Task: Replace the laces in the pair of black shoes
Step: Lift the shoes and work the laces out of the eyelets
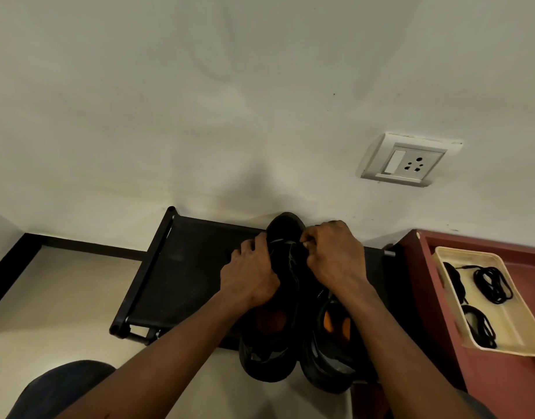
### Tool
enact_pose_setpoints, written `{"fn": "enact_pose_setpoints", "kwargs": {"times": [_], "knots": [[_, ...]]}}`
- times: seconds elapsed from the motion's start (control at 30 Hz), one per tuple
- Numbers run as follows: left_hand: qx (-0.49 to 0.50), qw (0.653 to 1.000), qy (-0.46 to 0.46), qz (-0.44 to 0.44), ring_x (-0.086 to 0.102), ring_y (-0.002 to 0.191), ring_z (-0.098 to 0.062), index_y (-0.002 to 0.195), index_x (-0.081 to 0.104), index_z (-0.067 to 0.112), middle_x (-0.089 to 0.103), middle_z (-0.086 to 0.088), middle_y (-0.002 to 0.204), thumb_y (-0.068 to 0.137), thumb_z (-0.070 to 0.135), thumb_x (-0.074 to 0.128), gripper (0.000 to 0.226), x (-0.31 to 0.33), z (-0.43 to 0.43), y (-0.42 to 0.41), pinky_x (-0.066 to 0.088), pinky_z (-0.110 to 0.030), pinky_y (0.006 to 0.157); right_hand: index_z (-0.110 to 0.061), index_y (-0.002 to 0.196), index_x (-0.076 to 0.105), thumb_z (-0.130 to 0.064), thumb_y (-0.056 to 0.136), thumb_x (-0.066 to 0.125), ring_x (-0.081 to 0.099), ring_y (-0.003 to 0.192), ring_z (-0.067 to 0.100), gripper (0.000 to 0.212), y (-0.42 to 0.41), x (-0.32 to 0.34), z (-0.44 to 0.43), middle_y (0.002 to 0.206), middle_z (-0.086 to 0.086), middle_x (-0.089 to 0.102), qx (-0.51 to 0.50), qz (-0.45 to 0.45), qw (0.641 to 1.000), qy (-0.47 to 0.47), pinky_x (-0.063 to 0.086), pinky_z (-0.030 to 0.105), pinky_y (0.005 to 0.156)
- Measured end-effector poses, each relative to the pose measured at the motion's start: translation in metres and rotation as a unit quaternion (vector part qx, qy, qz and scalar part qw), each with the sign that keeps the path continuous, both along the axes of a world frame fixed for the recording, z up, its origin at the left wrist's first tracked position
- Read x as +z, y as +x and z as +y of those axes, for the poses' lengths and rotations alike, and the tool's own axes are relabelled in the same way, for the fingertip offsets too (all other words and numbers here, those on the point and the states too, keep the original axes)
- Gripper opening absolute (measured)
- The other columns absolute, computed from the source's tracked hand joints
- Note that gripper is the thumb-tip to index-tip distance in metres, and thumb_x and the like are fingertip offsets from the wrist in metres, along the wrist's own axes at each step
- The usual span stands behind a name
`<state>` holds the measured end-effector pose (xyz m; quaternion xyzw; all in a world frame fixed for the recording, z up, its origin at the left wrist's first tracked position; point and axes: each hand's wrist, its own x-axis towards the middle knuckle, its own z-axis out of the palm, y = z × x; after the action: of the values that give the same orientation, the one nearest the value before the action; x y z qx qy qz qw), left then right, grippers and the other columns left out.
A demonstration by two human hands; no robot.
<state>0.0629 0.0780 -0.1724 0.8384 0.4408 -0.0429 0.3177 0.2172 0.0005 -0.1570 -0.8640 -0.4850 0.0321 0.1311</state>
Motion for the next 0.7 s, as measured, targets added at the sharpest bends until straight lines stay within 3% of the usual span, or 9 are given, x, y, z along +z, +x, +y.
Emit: {"fn": "enact_pose_setpoints", "kwargs": {"times": [0.17, 0.43, 0.5, 0.6, 0.7], "knots": [[0.004, 1.000, 0.001, 0.003, 0.039, 0.141, -0.039, 0.161, 0.014, 0.024, 0.033, -0.012, 0.159, 0.095, 0.028, 0.063, 0.082, -0.002, 0.001, -0.001, 0.044, -0.054, 0.107, -0.027, 0.108, 0.076, -0.011, 0.094, 0.062, 0.054, 0.112, 0.025, 0.026, 0.010, 0.005, -0.002, 0.102, 0.000, 0.070, -0.060, -0.013, 0.998, 0.015, 0.040, 0.032, 0.070], [0.009, 1.000, 0.000, 0.002, 0.040, 0.140, -0.038, 0.161, 0.015, 0.024, 0.033, -0.012, 0.159, 0.095, 0.029, 0.062, 0.081, -0.004, 0.002, -0.002, 0.045, -0.053, 0.105, -0.015, 0.115, 0.076, -0.007, 0.094, 0.064, 0.062, 0.106, 0.036, 0.026, 0.047, 0.021, -0.021, 0.107, 0.013, 0.072, -0.206, -0.030, 0.971, 0.115, 0.051, 0.040, 0.075], [0.010, 1.000, 0.003, 0.004, 0.040, 0.141, -0.038, 0.161, 0.015, 0.024, 0.032, -0.012, 0.159, 0.095, 0.029, 0.061, 0.081, -0.004, 0.001, -0.001, 0.045, -0.053, 0.106, -0.014, 0.115, 0.075, -0.005, 0.094, 0.061, 0.058, 0.110, 0.034, 0.027, 0.046, 0.018, -0.020, 0.110, 0.011, 0.068, -0.171, -0.025, 0.980, 0.100, 0.051, 0.040, 0.074], [0.009, 1.000, 0.004, 0.004, 0.039, 0.142, -0.038, 0.161, 0.014, 0.024, 0.031, -0.012, 0.160, 0.095, 0.030, 0.061, 0.082, -0.004, -0.001, 0.000, 0.044, -0.053, 0.107, -0.025, 0.120, 0.073, -0.002, 0.090, 0.057, 0.047, 0.123, 0.024, 0.041, 0.031, 0.013, -0.013, 0.119, 0.001, 0.063, -0.024, 0.041, 0.997, 0.052, 0.051, 0.040, 0.085], [0.002, 1.000, 0.004, 0.000, 0.041, 0.140, -0.037, 0.161, 0.016, 0.024, 0.032, -0.011, 0.160, 0.095, 0.032, 0.061, 0.080, -0.003, -0.002, 0.000, 0.045, -0.053, 0.107, -0.030, 0.130, 0.069, -0.013, 0.094, 0.061, 0.045, 0.124, 0.017, 0.040, 0.017, 0.005, -0.006, 0.125, -0.007, 0.064, 0.080, 0.052, 0.995, -0.006, 0.048, 0.034, 0.093]]}}
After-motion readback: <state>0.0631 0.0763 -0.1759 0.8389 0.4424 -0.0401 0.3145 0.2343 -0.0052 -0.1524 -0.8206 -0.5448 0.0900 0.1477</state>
